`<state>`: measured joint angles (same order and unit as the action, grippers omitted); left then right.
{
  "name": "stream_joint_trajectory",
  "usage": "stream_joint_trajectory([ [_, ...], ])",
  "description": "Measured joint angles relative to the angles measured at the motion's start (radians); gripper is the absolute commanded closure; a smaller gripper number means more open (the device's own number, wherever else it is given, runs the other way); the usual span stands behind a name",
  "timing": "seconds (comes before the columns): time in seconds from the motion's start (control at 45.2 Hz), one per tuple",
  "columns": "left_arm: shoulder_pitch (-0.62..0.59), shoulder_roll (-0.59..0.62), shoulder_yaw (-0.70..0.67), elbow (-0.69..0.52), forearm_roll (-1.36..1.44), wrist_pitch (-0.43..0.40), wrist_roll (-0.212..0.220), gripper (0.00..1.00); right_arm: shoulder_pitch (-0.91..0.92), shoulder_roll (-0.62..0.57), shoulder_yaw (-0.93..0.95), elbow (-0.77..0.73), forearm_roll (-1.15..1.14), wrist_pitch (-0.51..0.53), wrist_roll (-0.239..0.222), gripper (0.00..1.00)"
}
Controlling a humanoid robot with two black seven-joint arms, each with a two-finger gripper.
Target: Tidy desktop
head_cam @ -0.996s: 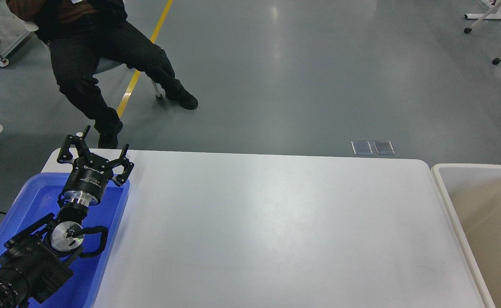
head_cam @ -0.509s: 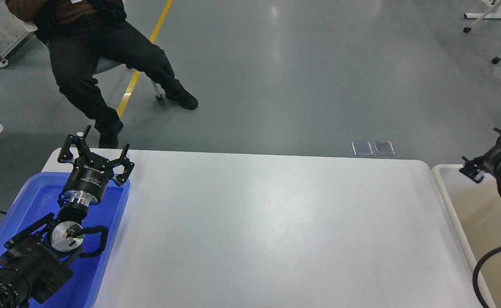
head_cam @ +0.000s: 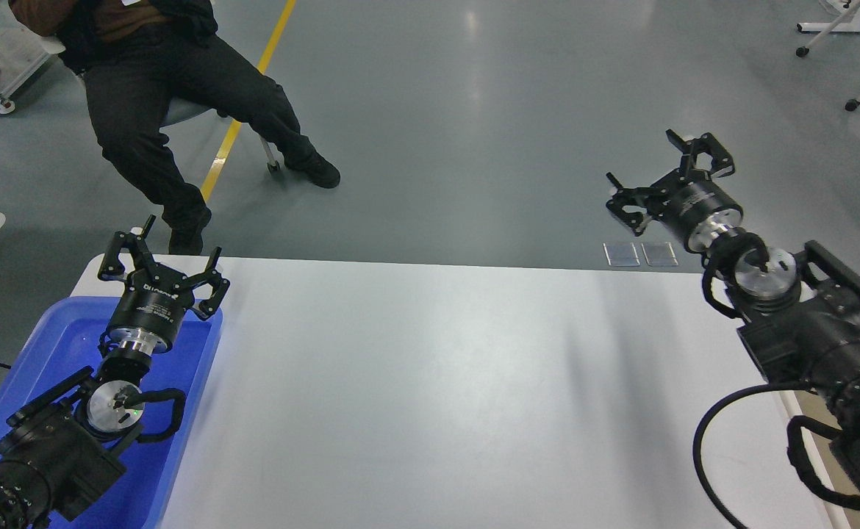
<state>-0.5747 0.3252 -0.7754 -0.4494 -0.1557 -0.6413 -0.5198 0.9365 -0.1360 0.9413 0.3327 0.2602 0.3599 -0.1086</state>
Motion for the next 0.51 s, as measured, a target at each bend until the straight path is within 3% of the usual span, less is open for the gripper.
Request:
stream_joint_trajectory([
  [0.509,0.0,0.0,0.0,0.0,0.0,0.0,0.0,0.0,-0.132,0.124,0.026,0.019,0.007,0.03,0.001,0.0],
])
